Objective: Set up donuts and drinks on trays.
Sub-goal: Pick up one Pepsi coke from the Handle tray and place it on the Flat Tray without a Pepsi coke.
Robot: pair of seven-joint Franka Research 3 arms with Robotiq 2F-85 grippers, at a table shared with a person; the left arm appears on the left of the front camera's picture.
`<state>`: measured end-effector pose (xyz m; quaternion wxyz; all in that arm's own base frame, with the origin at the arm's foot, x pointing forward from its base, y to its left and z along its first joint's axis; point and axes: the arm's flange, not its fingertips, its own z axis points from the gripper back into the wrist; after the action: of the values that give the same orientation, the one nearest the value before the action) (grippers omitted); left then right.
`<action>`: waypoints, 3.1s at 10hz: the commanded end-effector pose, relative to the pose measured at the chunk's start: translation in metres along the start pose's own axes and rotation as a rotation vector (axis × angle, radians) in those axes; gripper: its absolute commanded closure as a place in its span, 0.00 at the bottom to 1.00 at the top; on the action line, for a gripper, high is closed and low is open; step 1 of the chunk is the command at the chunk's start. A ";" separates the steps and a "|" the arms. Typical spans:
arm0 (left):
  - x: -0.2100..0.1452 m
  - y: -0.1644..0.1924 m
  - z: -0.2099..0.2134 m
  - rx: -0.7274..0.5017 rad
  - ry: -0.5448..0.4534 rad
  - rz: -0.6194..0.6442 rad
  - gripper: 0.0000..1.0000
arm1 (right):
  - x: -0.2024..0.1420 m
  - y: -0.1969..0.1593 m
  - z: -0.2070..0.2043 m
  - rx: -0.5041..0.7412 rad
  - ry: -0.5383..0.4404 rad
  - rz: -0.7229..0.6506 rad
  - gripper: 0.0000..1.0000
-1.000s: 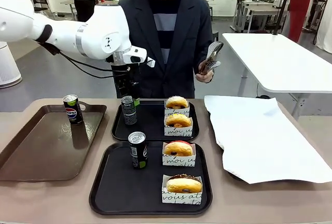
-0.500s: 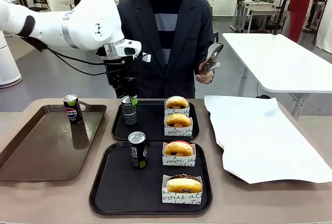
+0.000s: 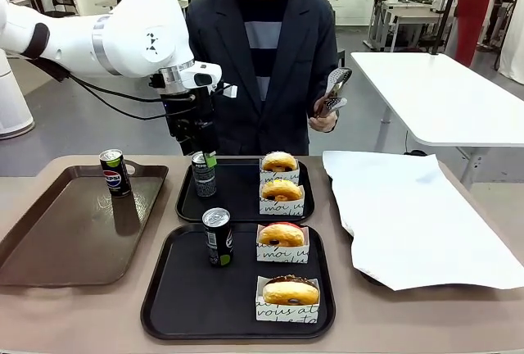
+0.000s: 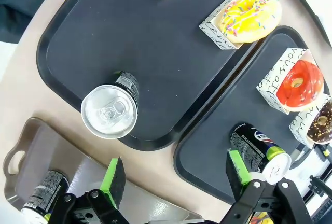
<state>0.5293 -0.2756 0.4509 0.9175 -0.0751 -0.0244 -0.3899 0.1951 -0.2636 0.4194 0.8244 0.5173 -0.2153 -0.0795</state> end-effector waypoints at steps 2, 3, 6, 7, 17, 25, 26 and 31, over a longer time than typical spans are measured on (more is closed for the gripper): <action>0.003 0.003 0.000 0.016 -0.008 -0.007 0.00 | 0.003 0.000 0.001 0.026 -0.021 0.023 0.00; 0.003 0.003 0.000 0.016 -0.008 -0.007 0.00 | 0.003 0.000 0.001 0.026 -0.021 0.023 0.00; -0.078 0.023 0.033 -0.017 -0.047 0.174 0.00 | 0.003 0.000 0.001 0.026 -0.021 0.023 0.00; -0.116 0.027 0.051 -0.004 -0.062 0.262 0.00 | 0.003 0.000 0.001 0.026 -0.021 0.023 0.00; -0.231 0.023 0.085 0.016 -0.055 0.401 0.00 | 0.003 0.000 0.001 0.026 -0.021 0.023 0.00; -0.424 0.162 0.104 -0.773 -0.617 0.814 0.00 | 0.003 0.000 0.001 0.026 -0.021 0.023 0.00; -0.460 0.167 0.087 -0.821 -0.579 0.820 0.00 | 0.003 0.000 0.001 0.026 -0.021 0.023 0.00; -0.530 0.188 0.079 -0.842 -0.697 0.820 0.00 | 0.003 0.000 0.001 0.026 -0.021 0.023 0.00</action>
<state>0.2923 0.2409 0.4421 0.8186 -0.5607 -0.1034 0.0699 0.1947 -0.2645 0.4197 0.8247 0.5167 -0.2158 -0.0800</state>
